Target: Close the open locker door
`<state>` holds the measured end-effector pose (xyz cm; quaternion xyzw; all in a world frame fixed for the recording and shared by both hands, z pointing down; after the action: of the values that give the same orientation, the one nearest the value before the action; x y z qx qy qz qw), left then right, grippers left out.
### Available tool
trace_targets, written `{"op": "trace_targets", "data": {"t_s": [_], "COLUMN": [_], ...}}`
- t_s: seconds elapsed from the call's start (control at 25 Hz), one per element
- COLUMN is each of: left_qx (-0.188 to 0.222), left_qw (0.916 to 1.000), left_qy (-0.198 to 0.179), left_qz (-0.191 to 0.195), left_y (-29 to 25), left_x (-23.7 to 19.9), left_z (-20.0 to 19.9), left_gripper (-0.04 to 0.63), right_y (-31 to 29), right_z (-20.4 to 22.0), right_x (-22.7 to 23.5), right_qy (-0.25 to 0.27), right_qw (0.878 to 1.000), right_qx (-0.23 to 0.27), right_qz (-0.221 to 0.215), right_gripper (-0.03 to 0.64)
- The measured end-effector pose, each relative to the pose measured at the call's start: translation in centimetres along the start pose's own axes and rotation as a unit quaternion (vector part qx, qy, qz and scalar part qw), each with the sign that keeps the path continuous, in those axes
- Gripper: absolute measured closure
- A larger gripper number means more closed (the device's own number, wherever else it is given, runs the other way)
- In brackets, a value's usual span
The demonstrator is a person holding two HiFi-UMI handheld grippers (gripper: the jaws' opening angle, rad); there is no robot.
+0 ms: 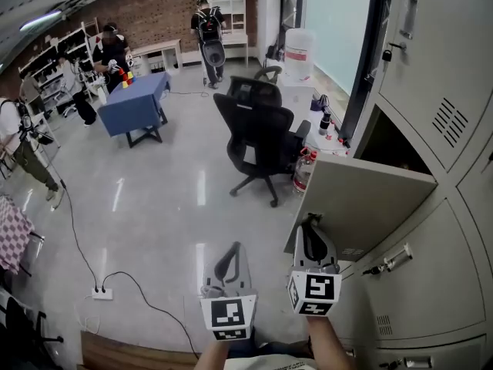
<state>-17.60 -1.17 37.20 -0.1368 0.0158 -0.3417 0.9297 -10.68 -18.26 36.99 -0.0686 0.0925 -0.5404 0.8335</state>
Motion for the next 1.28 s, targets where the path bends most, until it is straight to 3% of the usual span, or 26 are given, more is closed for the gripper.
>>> {"op": "trace_targets", "data": {"t_s": [0.2,0.68,1.28], "left_qx": [0.025,0.026,0.02], "left_qw": [0.9986,0.9859,0.9719], "left_qy": [-0.022,-0.055,-0.063], "left_qz": [0.041,0.156,0.226], "left_y": [-5.9,-16.2,-23.9], "left_x": [-1.5,-4.1,-3.7], "left_z": [-0.6,-2.0,-3.5], "left_gripper": [0.597,0.598,0.598], "right_y": [-3.0,-7.6,-11.9], "right_z": [-0.4,-1.1,-2.0], "right_x": [0.7,2.4,6.2], "right_qy": [-0.017,-0.045,-0.061], "right_qw": [0.998,0.983,0.959], "right_qx": [0.02,0.02,0.0], "right_qz": [0.058,0.174,0.277], "right_gripper": [0.572,0.573,0.574]}}
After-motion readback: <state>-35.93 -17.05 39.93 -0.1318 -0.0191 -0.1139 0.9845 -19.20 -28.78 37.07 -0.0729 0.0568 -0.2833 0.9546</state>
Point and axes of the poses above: the fingertips, and each gripper's own axes: y backward along the fingers, x to its right, z out of its underside, the point moved 7 cm from there along y, backward along the fingers, and after that the axes turned 11 degrees about -x, right-handed, at the moved point
